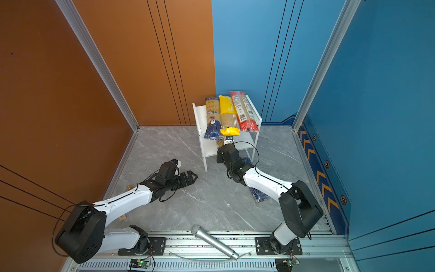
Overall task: Arrange pasta packages on shelves
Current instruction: Place the pasta bag on the shelf.
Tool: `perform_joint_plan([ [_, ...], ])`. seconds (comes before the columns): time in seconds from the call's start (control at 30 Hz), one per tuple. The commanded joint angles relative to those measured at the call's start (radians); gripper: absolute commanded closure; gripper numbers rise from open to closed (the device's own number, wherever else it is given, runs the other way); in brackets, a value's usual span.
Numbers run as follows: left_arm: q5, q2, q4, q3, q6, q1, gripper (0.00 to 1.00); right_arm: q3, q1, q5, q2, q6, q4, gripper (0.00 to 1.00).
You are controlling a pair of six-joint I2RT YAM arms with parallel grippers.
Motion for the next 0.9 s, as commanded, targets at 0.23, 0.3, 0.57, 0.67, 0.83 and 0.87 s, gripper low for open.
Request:
perform_joint_plan([
  [0.23, 0.013, -0.021, -0.007, -0.016, 0.018, 0.009, 0.02, 0.006, -0.009, -0.010, -0.023, 0.025, 0.176, 0.55],
  [0.3, 0.012, -0.022, -0.009, -0.016, 0.020, 0.012, 0.02, 0.001, -0.012, -0.010, -0.022, 0.029, 0.176, 0.52],
  [0.57, 0.015, -0.024, -0.012, -0.014, 0.023, 0.015, 0.02, -0.005, -0.015, -0.011, -0.021, 0.038, 0.176, 0.43],
  [0.67, 0.015, -0.024, -0.012, -0.016, 0.023, 0.017, 0.02, -0.010, -0.014, -0.011, -0.026, 0.038, 0.173, 0.42],
  [0.83, 0.019, -0.023, -0.011, -0.016, 0.023, 0.020, 0.02, -0.039, -0.017, -0.031, -0.045, 0.018, 0.190, 0.40],
  [0.87, 0.020, -0.023, -0.012, -0.013, 0.023, 0.020, 0.02, -0.042, -0.021, -0.040, -0.048, 0.016, 0.190, 0.39],
])
